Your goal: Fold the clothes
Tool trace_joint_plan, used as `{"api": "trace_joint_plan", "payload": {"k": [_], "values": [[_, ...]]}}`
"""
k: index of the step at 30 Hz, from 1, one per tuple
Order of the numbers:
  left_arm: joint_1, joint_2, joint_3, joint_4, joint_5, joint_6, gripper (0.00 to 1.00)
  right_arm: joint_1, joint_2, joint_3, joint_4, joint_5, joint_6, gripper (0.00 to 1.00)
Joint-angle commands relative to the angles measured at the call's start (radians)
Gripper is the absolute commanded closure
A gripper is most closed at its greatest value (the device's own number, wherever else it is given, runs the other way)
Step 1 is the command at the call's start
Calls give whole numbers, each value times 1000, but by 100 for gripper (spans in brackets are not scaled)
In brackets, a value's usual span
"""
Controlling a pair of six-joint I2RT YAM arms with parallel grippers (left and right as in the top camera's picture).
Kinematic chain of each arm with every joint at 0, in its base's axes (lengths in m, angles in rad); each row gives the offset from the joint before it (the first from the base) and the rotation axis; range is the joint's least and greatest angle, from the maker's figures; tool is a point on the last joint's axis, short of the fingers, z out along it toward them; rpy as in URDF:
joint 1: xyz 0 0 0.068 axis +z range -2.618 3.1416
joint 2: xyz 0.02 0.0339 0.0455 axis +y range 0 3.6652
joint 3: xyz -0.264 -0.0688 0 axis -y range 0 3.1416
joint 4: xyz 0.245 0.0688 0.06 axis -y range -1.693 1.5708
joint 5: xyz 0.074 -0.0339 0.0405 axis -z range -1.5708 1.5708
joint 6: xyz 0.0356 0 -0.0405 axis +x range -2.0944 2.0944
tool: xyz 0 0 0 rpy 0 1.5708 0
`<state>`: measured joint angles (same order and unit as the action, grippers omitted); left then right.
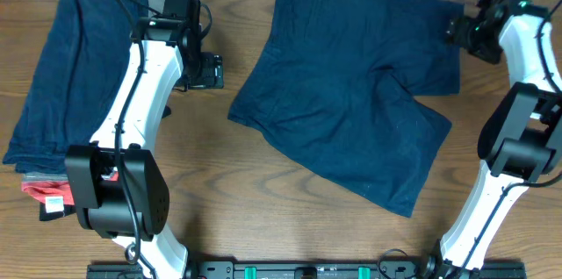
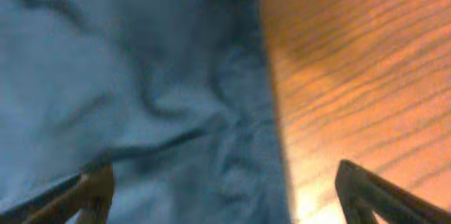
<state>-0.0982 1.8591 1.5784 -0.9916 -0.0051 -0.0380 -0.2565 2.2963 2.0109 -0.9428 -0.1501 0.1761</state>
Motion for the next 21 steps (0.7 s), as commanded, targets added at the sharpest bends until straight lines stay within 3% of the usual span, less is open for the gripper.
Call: {"api": "trace_joint_plan", "payload": {"k": [1, 4, 7, 10, 14, 21], "values": [[3, 11, -8, -14, 114, 163, 12, 17, -43, 108, -108, -112, -17, 1], [3, 11, -32, -26, 189, 238, 12, 37, -97, 143, -217, -173, -17, 1], [3, 11, -89, -21, 228, 229, 12, 63, -148, 143, -342, -198, -18, 1], [3, 11, -152, 12, 260, 130, 12, 89, -164, 143, -473, -201, -69, 3], [-2, 11, -252, 113, 260, -69, 12, 128, -164, 135, -544, -190, -71, 26], [-62, 11, -375, 300, 256, -287, 12, 206, -173, 135, -566, 18, 163, 30]]}}
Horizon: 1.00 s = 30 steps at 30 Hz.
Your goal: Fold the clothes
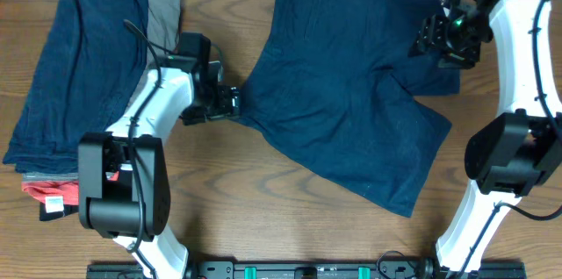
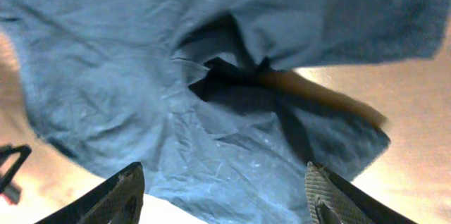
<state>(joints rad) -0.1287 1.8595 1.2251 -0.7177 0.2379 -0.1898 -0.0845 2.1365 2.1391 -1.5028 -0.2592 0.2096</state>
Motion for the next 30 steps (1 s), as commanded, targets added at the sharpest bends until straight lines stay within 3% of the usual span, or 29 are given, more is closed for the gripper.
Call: {"api": "trace_joint_plan", "payload": {"k": [1, 9, 11, 18, 30], "values": [[-46, 11, -27, 42, 5, -162, 13, 50, -21, 7, -12, 182, 175, 31], [-162, 11, -27, 58, -210, -357, 13, 179, -114, 7, -106, 480, 381, 32], [-188, 12, -27, 66, -261, -373, 19, 203, -140, 7, -129, 505, 400, 32], [-213, 13, -27, 120, -292, -393, 40, 213, -246, 7, -187, 506, 404, 33], [-213, 94, -27, 141, -268, -374, 41, 213, -400, 7, -195, 422, 294, 28]]}}
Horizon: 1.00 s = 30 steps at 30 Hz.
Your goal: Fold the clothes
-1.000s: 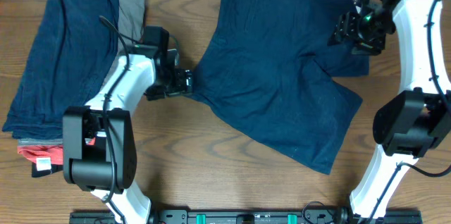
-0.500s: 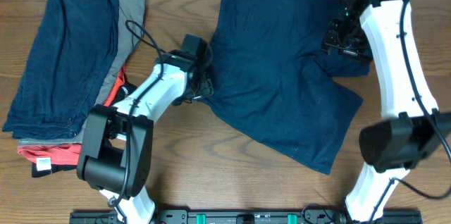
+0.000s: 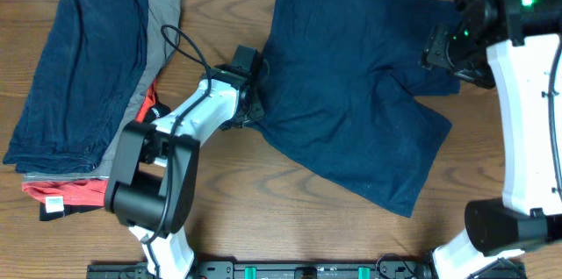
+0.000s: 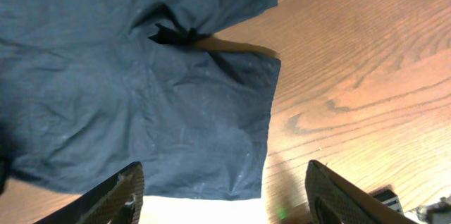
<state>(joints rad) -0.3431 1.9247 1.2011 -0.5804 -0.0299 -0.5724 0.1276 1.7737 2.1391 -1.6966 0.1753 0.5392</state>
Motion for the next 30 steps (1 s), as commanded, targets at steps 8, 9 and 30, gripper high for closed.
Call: {"api": "trace_joint_plan", "payload": {"k": [8, 9, 30], "values": [[4, 28, -2, 16, 35, 63, 94, 1, -51, 4, -2, -50, -63, 31], [8, 27, -2, 11, 38, 63, 94, 1, -51, 1, -2, -52, -63, 31], [270, -146, 0, -442, 37, -508, 94, 18, -51, -568, 360, -325, -73, 43]]}}
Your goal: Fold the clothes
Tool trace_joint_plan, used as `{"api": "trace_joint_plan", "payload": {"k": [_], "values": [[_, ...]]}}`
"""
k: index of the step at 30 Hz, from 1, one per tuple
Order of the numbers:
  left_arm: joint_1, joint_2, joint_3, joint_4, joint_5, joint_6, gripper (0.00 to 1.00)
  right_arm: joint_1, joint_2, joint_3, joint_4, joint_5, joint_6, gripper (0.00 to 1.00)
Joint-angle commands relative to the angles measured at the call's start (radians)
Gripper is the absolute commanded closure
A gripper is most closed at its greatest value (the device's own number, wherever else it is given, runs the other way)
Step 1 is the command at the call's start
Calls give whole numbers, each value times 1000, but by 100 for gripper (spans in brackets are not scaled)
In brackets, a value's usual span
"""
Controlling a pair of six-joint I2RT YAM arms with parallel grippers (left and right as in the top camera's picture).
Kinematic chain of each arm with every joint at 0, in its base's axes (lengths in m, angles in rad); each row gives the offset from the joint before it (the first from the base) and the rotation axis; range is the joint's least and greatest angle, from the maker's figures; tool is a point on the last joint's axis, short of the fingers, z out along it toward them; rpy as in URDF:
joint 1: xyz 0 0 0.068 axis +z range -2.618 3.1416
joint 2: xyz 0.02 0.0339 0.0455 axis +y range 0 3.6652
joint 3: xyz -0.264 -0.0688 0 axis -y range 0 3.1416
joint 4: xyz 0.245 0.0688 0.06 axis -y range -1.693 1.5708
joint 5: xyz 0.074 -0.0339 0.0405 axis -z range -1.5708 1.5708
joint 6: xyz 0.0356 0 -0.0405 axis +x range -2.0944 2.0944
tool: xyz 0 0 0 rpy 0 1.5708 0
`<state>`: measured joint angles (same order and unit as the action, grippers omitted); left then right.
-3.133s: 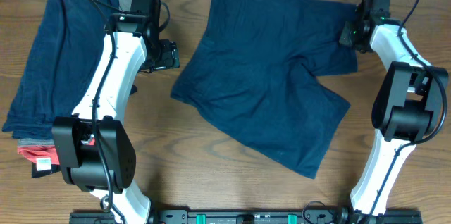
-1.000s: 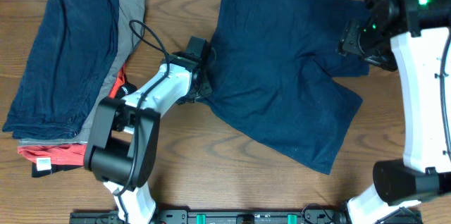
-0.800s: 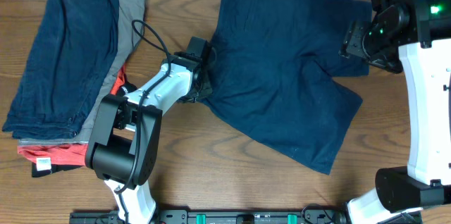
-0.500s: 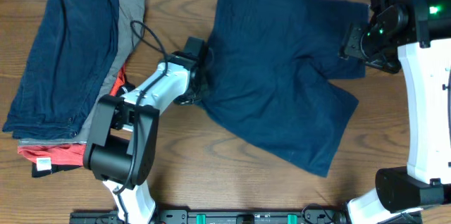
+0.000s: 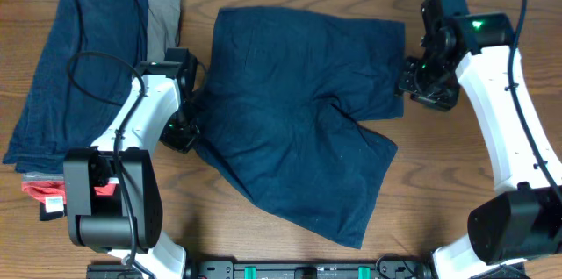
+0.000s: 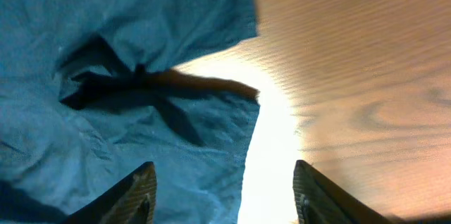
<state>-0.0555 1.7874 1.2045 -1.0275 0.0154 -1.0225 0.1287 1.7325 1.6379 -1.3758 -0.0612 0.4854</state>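
Dark navy shorts [image 5: 299,130] lie spread flat in the middle of the wooden table, legs pointing to the front right. My left gripper [image 5: 182,130] sits at the shorts' left edge, its jaws hidden under the wrist from above; the cloth bunches against it. My right gripper [image 5: 413,82] hovers by the hem of the far right leg. In the right wrist view the right gripper [image 6: 222,171] is open over the shorts [image 6: 106,76], with the hem edge running between the fingers [image 6: 137,189] and nothing gripped.
A stack of folded clothes [image 5: 79,68], navy on top with grey and red [image 5: 48,189] pieces showing beneath, fills the table's left side. Bare wood table [image 5: 474,182] lies to the right and front of the shorts.
The shorts have shifted left across the table together with my left gripper at their left edge. My right gripper has come left and lower to the right leg's hem, still open.
At first my left gripper stood apart from the shorts and my right gripper was at their far right corner. Then the left gripper was at the shorts' left edge and the right one was raised, open. Now the shorts lie further left, nearer the stack.
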Motion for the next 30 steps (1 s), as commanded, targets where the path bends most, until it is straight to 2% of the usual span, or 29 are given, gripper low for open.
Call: {"api": "trace_joint_plan", "payload": {"k": [1, 6, 10, 15, 23, 30], "values": [[-21, -8, -3, 13, -8, -45, 94, 23, -10, -87, 56, -99, -24, 43], [-45, -9, -3, 36, -8, 49, 94, 81, -10, -246, 188, -136, -23, 44], [-47, -11, -3, 38, -8, 192, 94, 114, -10, -351, 312, -142, -23, 47], [-47, -29, -3, 25, -8, 386, 94, 135, -11, -382, 294, -159, -23, 57], [-46, -119, -3, 23, -13, 463, 94, 212, -139, -389, 175, -156, 4, 51], [-46, -188, -3, 35, -13, 525, 94, 323, -159, -525, 222, -151, 103, 46]]}}
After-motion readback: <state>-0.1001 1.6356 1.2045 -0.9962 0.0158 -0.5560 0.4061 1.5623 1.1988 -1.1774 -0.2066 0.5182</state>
